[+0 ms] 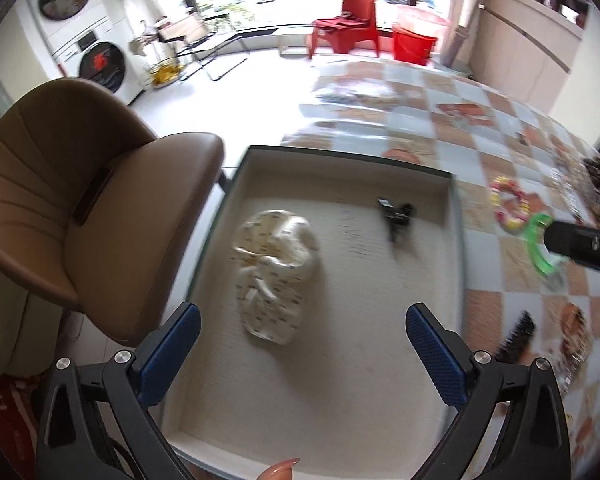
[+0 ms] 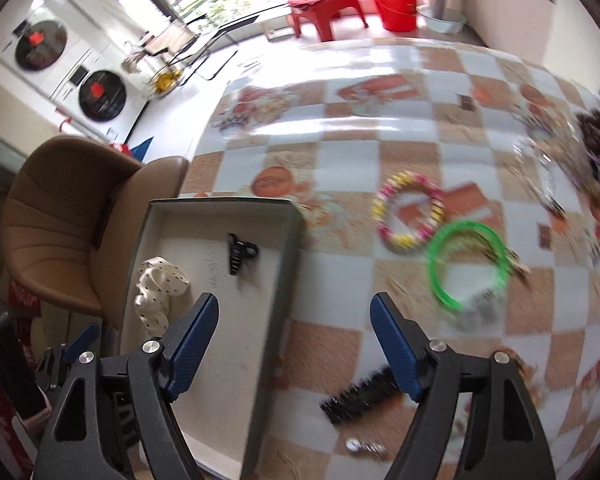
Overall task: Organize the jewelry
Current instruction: 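Move both open tools back over the jewelry on the table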
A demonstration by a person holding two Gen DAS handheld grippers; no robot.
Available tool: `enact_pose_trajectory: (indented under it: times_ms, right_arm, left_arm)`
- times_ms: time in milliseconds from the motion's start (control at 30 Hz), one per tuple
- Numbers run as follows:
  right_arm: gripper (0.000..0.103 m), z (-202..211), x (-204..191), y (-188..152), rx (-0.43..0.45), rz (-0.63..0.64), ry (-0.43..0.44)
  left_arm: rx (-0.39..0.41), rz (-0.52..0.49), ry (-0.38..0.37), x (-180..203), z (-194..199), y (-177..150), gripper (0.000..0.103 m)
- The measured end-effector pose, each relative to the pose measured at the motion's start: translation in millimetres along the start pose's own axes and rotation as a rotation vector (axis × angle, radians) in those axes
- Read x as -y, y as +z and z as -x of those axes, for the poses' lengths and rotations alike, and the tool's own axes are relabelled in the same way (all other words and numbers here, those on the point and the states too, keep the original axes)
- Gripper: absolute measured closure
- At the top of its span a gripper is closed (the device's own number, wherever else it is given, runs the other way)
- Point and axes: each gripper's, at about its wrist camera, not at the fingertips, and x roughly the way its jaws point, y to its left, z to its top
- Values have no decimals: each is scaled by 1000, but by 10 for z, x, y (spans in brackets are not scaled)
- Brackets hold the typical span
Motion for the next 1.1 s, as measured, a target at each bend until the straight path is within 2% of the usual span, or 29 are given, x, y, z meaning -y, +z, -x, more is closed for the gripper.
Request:
enact_pose_trajectory:
  times_ms: [267,333,367,433,633,767,1100]
  right_arm:
    - [20,305,842,-478,7,-206,-100]
    - [11,333,1029,-587,11,-246,-112]
    - [0,367,1122,-634,18,-266,-116]
    - [0,430,1257,-692,23,-285,-126]
    - [0,464,1516,-737,-29,-270,-148]
    - [0,440,1673,-731,-63,-264,-157]
    - [0,452,1943,-547,-63,-249,-181]
  left_arm:
    - [7,-139,-80,557,164,-130,0]
    - [4,-161,-91,676,186,-156,0]
    - [3,-174,-98,761,199,-148,0]
    - [3,-178,-101,850,225,-159,0]
    - [-10,-165,-135,1075,266,-114,0]
    - [-50,-141,-166,1209,221,-54,0]
    - [-103,-102,-188,1523,42,92,0]
